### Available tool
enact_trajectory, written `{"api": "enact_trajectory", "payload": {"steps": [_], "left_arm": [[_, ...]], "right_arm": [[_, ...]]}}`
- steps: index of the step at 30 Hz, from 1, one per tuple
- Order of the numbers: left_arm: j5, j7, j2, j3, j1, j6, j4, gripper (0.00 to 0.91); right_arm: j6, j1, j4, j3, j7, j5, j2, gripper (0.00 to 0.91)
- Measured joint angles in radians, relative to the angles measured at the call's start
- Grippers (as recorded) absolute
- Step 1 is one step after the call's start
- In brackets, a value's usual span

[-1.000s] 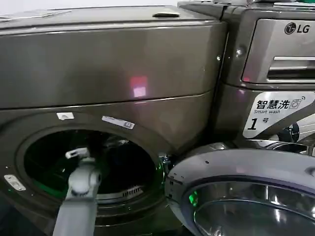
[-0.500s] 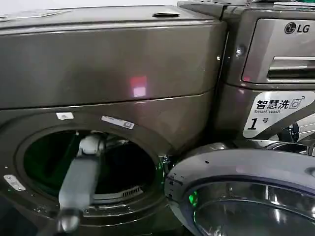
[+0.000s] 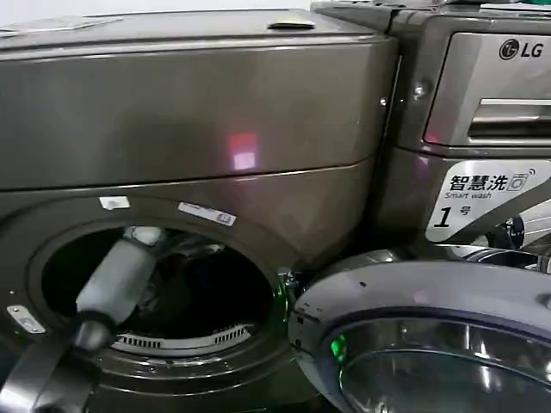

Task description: Grasp the clothes from the dryer.

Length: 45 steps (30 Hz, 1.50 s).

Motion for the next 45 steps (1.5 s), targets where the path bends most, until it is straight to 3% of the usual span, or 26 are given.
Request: {"api": "enact_trajectory", "payload": {"steps": [8,20,45], "left_arm": [[0.242,0.178,-0.021,0.115,-0.124,-0.136,0.142,0.907],[0.58,0.271,-0.059,0.181,-0.197,-0.181,0.265,0.907],[0.634,0.309,-0.133,0.272,-0.199,-0.153,0.419,0.907]], "right_arm": [[0.006,0.011,-0.007,-0.006,-0.001,-0.011,0.004,0.907],[0.01,0.014,-0.013,-0.006,-0.004,-0.022,0.006,0.907],[0.015,0.02,-0.015,-0.015,-0.008,-0.031,0.012,0.907]]}}
